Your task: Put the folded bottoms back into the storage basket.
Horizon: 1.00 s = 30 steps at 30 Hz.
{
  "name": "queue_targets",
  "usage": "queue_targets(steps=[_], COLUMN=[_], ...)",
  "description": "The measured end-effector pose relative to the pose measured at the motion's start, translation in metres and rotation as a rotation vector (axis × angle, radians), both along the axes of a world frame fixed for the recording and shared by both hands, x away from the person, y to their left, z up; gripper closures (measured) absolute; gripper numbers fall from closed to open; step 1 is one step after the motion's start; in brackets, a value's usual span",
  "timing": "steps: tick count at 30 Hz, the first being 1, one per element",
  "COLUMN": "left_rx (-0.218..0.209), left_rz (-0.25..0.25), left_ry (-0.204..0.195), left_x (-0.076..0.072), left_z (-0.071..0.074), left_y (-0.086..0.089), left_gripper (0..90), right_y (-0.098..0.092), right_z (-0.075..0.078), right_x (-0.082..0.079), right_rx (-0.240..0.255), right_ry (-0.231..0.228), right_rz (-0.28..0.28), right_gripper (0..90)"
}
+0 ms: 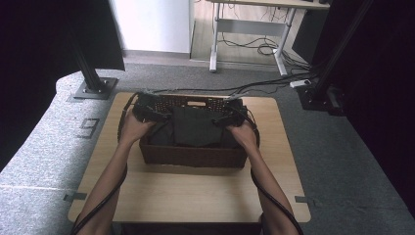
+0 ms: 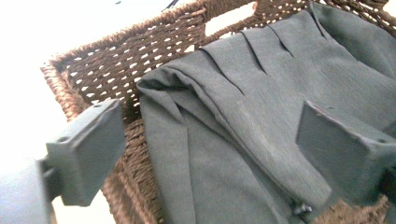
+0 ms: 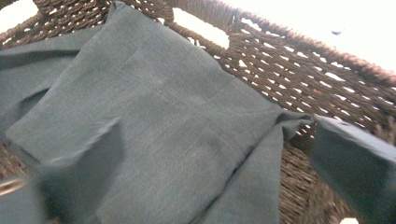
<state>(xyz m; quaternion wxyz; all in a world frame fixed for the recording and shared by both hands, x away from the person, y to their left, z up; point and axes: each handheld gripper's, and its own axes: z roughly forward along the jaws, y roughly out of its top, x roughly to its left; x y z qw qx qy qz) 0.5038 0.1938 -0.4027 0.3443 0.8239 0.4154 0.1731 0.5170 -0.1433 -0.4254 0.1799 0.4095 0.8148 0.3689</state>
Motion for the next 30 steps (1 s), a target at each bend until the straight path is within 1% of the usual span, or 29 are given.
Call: queue_targets(steps=[2, 3, 6, 10, 15, 20, 25, 28, 30], left_rx=[0.01, 0.015, -0.004, -0.02, -0.024, -0.026, -0.041, -0.053, -0.059], left_rz=[-0.011, -0.019, -0.033, -0.043, -0.064, -0.071, -0.071, -0.07, -0.065], left_ry=[-0.002, -0.006, -0.012, -0.026, -0.042, -0.058, -0.065, -0.069, -0.071], left_x=[-0.007, -0.011, -0.023, -0.04, -0.062, -0.08, -0.099, -0.111, -0.119], left_z=[0.001, 0.002, 0.003, 0.003, 0.002, -0.001, -0.007, -0.015, -0.023], left_y=[0.001, 0.002, 0.006, 0.011, 0.017, 0.023, 0.03, 0.035, 0.038], left_gripper=[0.7, 0.0, 0.0, 0.0, 0.0, 0.0, 0.0, 0.0, 0.0], right_y=[-0.002, -0.003, -0.008, -0.015, -0.026, -0.041, -0.055, -0.063, -0.07], right_z=[0.002, 0.003, 0.007, 0.01, 0.012, 0.012, 0.009, 0.004, -0.003], right_x=[-0.008, -0.011, -0.023, -0.039, -0.059, -0.078, -0.095, -0.106, -0.114], right_rx=[-0.001, 0.0, -0.003, -0.015, -0.015, 0.001, 0.005, 0.006, 0.006], right_ry=[-0.015, -0.016, -0.04, -0.057, -0.072, -0.083, -0.096, -0.1, -0.1], right_rz=[0.009, 0.012, 0.014, 0.022, 0.02, 0.013, 0.002, -0.006, -0.014], right_gripper=[0.0, 0.0, 0.0, 0.0, 0.0, 0.0, 0.0, 0.0, 0.0])
